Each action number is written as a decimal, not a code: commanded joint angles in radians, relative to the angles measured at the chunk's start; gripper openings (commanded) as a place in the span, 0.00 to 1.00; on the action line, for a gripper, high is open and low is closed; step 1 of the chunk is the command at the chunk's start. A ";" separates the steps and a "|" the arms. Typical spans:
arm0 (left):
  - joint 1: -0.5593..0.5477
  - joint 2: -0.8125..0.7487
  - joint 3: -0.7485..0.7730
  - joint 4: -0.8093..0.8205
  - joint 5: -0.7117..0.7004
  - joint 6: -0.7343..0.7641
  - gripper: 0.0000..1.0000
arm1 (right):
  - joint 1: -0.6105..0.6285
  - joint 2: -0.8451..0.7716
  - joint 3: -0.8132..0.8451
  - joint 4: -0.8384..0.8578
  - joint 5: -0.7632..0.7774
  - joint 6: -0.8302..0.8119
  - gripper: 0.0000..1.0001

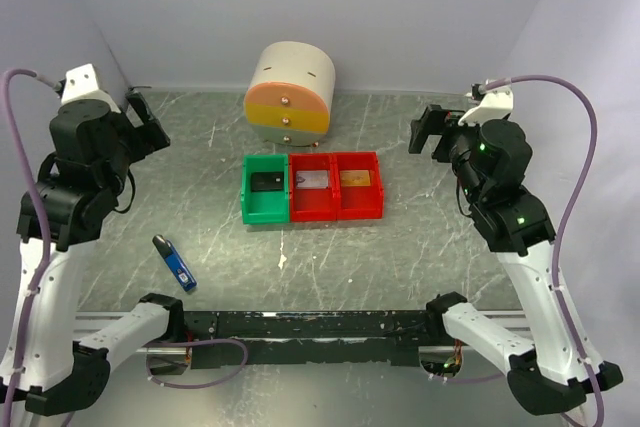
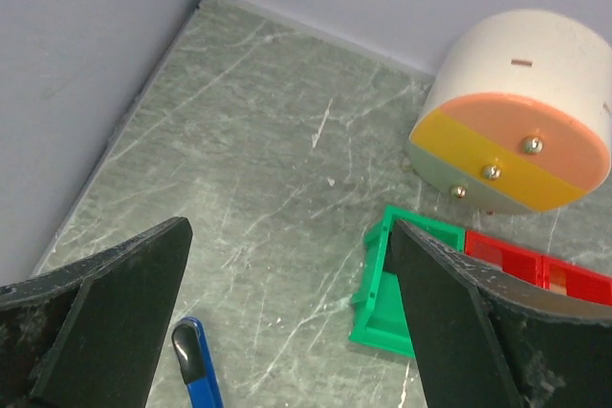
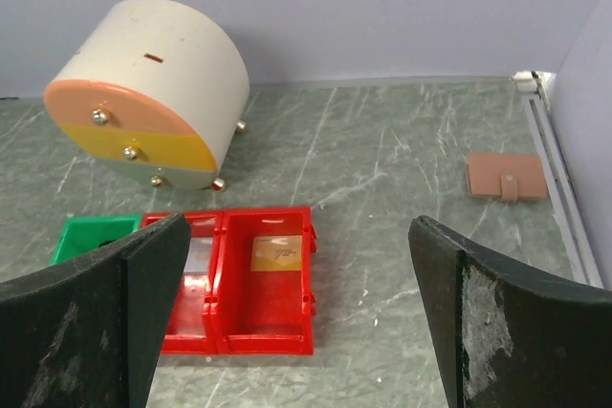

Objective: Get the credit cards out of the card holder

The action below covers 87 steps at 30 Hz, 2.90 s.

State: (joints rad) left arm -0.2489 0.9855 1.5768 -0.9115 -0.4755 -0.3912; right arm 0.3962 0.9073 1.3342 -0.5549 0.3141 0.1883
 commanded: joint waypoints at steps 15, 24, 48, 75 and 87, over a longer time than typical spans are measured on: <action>0.239 0.140 -0.329 0.132 0.311 0.044 0.95 | -0.263 0.399 -0.011 0.024 -0.065 0.177 1.00; 0.319 0.035 -0.565 0.268 0.302 -0.009 0.95 | -0.414 0.758 0.144 0.061 -0.047 0.223 0.99; 0.334 -0.037 -0.741 0.397 0.337 -0.028 0.95 | -0.569 1.304 0.492 0.155 0.105 0.169 0.83; 0.335 -0.038 -0.738 0.392 0.352 -0.019 0.95 | -0.625 1.318 0.365 0.086 -0.178 0.247 0.57; 0.335 -0.050 -0.742 0.393 0.372 -0.012 0.95 | -0.584 0.993 0.119 0.089 -0.214 0.179 0.66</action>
State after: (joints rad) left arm 0.0769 0.9535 0.8204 -0.5426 -0.1383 -0.4187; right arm -0.1993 2.0087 1.4700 -0.4595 0.0914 0.3870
